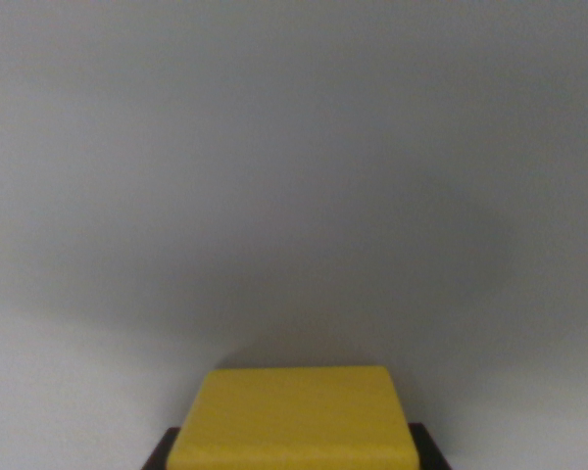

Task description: Pick yellow cube

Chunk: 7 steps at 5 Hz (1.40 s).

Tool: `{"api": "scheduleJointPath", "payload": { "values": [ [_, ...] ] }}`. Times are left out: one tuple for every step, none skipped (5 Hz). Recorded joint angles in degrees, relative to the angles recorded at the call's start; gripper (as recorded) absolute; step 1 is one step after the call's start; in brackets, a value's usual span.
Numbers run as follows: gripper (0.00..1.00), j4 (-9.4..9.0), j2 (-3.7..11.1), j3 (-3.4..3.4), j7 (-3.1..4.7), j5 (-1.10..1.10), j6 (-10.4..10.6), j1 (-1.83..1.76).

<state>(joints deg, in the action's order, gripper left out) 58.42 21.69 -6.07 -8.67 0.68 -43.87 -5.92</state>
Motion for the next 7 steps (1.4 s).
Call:
{"api": "scheduleJointPath", "payload": {
  "values": [
    [1.00, 0.40, -0.19, -0.01, 0.00, -0.02, -0.6, 0.01],
    [1.00, 0.40, -0.19, -0.01, 0.00, -0.02, -0.6, 0.01],
    [1.00, 1.03, -0.49, -0.02, 0.01, -0.06, -1.5, 0.02],
    [1.00, 1.03, -0.49, -0.02, 0.01, -0.06, -1.5, 0.02],
    [1.00, 1.82, -0.86, -0.04, 0.01, -0.10, -2.7, 0.04],
    [1.00, 1.82, -0.86, -0.04, 0.01, -0.10, -2.7, 0.04],
    [1.00, 2.83, -1.33, -0.07, 0.01, -0.15, -4.2, 0.06]
  ]
}}
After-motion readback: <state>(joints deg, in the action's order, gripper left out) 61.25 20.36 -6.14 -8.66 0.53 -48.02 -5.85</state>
